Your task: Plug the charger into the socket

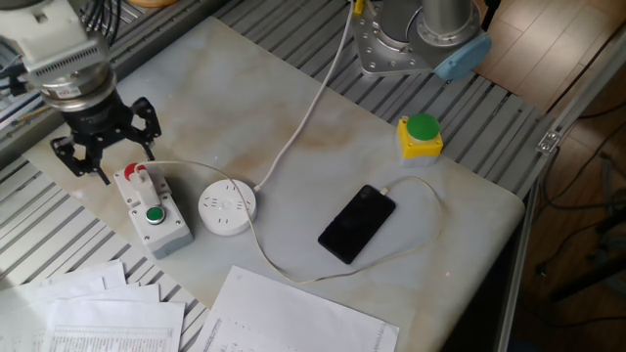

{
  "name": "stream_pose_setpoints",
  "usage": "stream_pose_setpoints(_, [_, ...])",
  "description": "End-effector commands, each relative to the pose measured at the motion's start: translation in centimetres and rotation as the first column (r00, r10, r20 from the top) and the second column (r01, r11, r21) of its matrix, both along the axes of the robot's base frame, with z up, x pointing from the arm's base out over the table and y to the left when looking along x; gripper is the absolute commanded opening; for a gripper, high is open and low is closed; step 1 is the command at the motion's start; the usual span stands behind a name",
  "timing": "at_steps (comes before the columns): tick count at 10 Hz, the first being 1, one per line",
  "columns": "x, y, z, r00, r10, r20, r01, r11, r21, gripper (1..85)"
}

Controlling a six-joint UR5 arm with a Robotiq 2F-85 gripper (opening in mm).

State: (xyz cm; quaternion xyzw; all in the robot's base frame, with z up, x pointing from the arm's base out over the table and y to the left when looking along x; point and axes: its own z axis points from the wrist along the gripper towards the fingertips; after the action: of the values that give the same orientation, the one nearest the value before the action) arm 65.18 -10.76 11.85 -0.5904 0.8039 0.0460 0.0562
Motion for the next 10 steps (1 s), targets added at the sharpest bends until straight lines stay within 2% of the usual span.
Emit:
stream_pose_setpoints(1, [-0.4,0.9,-0.7,0.999,-0.051,-0.018,0.052,0.998,0.032,68.7])
stream_pose_setpoints(7, [0.6,1.7,-1.8,0.997,-0.076,0.017,0.075,0.997,0.024,69.3])
stream_pose_setpoints(10, [1.0,2.1,-2.0,0.996,-0.085,0.030,0.085,0.996,0.027,67.0])
